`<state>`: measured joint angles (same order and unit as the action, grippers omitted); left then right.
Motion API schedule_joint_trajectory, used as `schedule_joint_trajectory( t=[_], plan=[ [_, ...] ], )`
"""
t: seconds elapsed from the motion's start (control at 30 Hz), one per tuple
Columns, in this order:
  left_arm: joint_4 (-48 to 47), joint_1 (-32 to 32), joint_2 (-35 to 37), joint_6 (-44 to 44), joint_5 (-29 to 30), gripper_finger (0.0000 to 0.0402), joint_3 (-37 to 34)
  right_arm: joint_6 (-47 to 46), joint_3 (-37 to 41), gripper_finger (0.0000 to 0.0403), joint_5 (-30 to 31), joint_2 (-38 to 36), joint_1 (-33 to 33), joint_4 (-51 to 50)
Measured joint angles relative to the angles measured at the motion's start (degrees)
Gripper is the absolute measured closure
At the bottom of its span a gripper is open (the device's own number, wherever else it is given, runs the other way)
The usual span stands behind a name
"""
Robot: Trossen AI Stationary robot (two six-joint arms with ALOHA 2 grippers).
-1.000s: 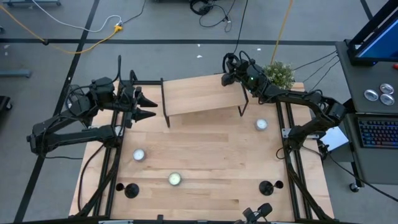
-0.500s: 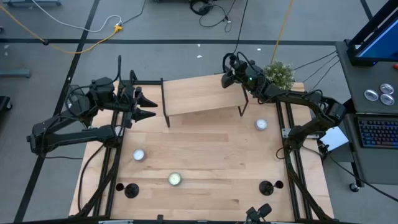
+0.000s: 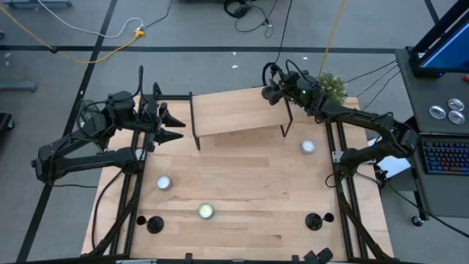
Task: Pick & Place candle stick holders
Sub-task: Put the left black candle holder on the shelf
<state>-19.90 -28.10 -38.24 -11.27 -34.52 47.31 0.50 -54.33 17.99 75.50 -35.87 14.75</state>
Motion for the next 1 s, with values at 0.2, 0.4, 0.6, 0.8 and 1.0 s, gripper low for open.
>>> schedule_joint_trajectory(
  t=[0.2,0.4,0.6,0.8,1.0],
  plan=[
    [0.0,0.02,0.0,-0.02,0.04,0.0172,0.0,-3.26,0.0,0.0177,-0.19,-5.21,0.95,-7.15],
    [0.01,0.02,0.0,-1.37,0.05,0.0172,0.0,-4.31,0.0,0.0208,-0.4,-9.94,3.37,-12.5],
    [0.44,0.02,0.0,-5.57,0.09,0.0172,0.0,-4.25,0.0,0.0287,-0.47,-14.05,6.85,-15.32],
    [0.46,0.02,0.02,-12.02,0.09,0.0172,0.0,-4.11,0.0,0.0388,-0.51,-16.88,10.29,-17.83],
    [0.46,3.21,0.0,-21.52,0.44,0.0172,0.0,-3.15,0.0,0.0387,-0.61,-19.64,12.97,-18.53]
  ],
)
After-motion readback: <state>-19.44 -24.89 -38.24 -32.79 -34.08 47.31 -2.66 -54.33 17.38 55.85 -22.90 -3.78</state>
